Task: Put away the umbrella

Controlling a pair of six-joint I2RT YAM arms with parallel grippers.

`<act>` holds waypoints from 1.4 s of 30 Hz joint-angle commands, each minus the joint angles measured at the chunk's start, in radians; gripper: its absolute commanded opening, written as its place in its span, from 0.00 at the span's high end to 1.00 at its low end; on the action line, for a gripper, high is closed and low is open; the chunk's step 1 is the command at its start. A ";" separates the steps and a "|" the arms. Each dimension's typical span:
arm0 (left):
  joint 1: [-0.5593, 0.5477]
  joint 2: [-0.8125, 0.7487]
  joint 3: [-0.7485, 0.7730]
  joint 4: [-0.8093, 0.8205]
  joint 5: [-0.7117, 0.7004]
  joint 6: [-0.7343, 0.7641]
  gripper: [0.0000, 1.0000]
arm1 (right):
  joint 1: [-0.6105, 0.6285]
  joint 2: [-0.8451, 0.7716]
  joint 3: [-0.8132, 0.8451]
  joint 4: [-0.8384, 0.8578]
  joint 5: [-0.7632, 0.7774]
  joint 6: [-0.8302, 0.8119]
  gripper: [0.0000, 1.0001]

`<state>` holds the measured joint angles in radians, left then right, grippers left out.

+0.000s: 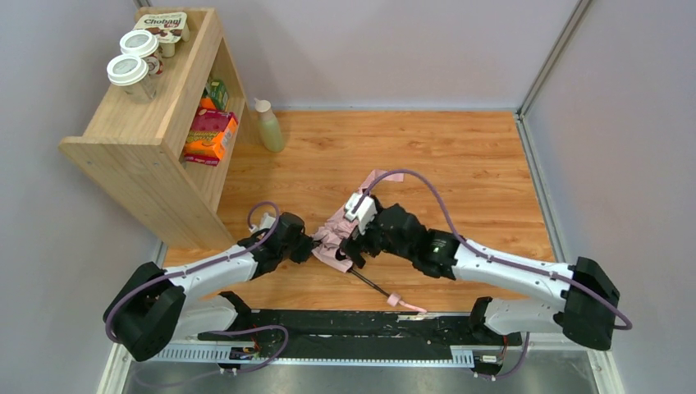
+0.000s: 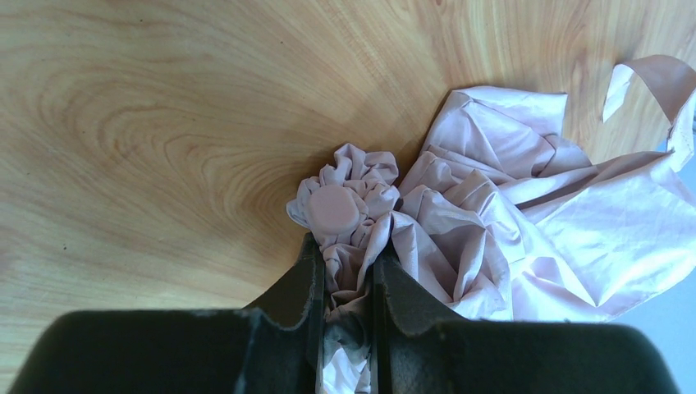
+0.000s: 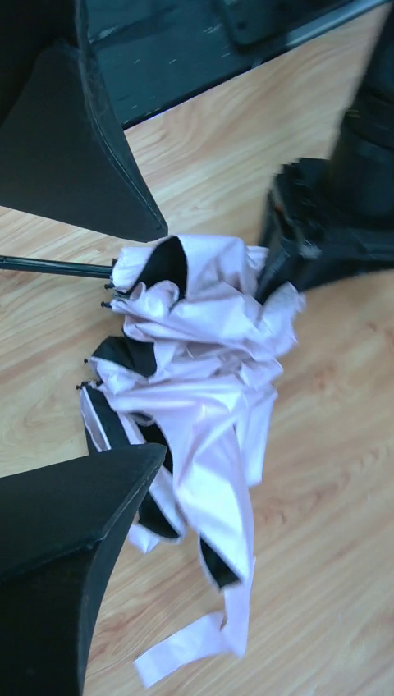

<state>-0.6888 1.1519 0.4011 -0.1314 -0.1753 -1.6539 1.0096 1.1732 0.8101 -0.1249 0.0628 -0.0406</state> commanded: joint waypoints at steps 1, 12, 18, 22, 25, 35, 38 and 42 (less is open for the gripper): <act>-0.008 0.037 0.024 -0.172 0.016 -0.013 1.00 | 0.090 0.095 -0.045 0.154 0.094 -0.199 0.00; -0.008 0.109 0.067 -0.227 0.099 -0.027 1.00 | 0.230 0.430 0.000 0.315 0.198 -0.277 0.02; -0.008 0.086 0.077 -0.270 0.099 -0.044 1.00 | 0.239 0.566 -0.038 0.424 0.380 -0.216 0.13; -0.008 0.086 0.074 -0.263 0.112 -0.055 1.00 | 0.224 0.657 -0.022 0.424 0.447 -0.153 0.50; -0.008 0.083 0.076 -0.255 0.111 -0.064 1.00 | 0.182 0.674 -0.026 0.381 0.358 -0.085 0.77; 0.028 -0.013 0.105 -0.200 -0.045 0.063 0.31 | -0.006 0.714 -0.057 0.240 -0.326 0.149 1.00; 0.051 -0.110 0.108 -0.197 -0.127 0.126 0.29 | -0.068 0.756 -0.071 0.258 -0.486 0.208 1.00; 0.057 -0.246 0.085 -0.172 -0.196 0.178 0.28 | -0.135 0.842 -0.049 0.278 -0.641 0.287 1.00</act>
<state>-0.6407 1.0286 0.4854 -0.3141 -0.2775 -1.5742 0.9276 1.8481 0.8230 0.4061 -0.3145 0.0566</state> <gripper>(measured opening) 0.715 0.268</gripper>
